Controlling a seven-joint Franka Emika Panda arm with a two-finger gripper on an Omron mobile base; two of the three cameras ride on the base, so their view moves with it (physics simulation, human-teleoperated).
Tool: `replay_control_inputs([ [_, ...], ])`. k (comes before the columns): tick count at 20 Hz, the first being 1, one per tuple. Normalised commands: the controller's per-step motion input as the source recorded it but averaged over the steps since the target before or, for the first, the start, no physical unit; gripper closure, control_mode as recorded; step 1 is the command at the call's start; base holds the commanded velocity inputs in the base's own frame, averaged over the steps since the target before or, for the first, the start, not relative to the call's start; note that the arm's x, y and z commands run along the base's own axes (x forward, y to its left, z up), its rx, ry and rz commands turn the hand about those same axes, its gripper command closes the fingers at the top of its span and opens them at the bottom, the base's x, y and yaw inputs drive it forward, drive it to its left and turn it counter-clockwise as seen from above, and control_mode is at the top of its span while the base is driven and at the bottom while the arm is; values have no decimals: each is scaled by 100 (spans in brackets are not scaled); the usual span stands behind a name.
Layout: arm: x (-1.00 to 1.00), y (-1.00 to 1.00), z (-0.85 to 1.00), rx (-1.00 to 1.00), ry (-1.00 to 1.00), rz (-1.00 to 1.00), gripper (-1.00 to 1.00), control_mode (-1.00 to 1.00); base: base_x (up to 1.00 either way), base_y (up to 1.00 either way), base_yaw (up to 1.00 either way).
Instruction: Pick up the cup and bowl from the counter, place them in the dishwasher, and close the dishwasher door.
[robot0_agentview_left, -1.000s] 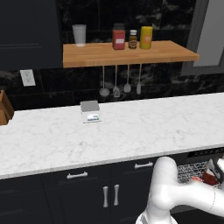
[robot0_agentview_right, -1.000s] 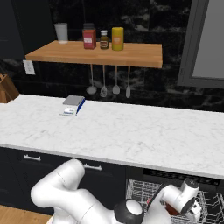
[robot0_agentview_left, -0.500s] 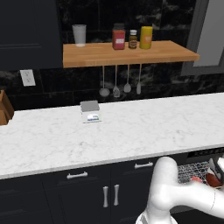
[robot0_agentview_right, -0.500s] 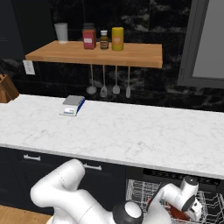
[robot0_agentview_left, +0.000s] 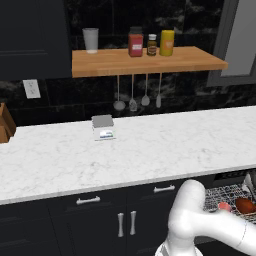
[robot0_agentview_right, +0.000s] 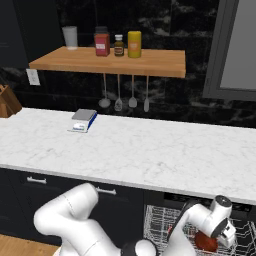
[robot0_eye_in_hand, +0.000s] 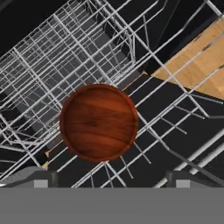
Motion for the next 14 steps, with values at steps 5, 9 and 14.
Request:
replay_control_inputs([
  [5,-24,35,44,-17,-6,-4,-100,-100,0,0,0],
  [9,-24,36,38,0,-11,3,-100,-100,0,0,0],
  [14,-20,31,41,0,-12,1,-100,-100,0,0,0],
])
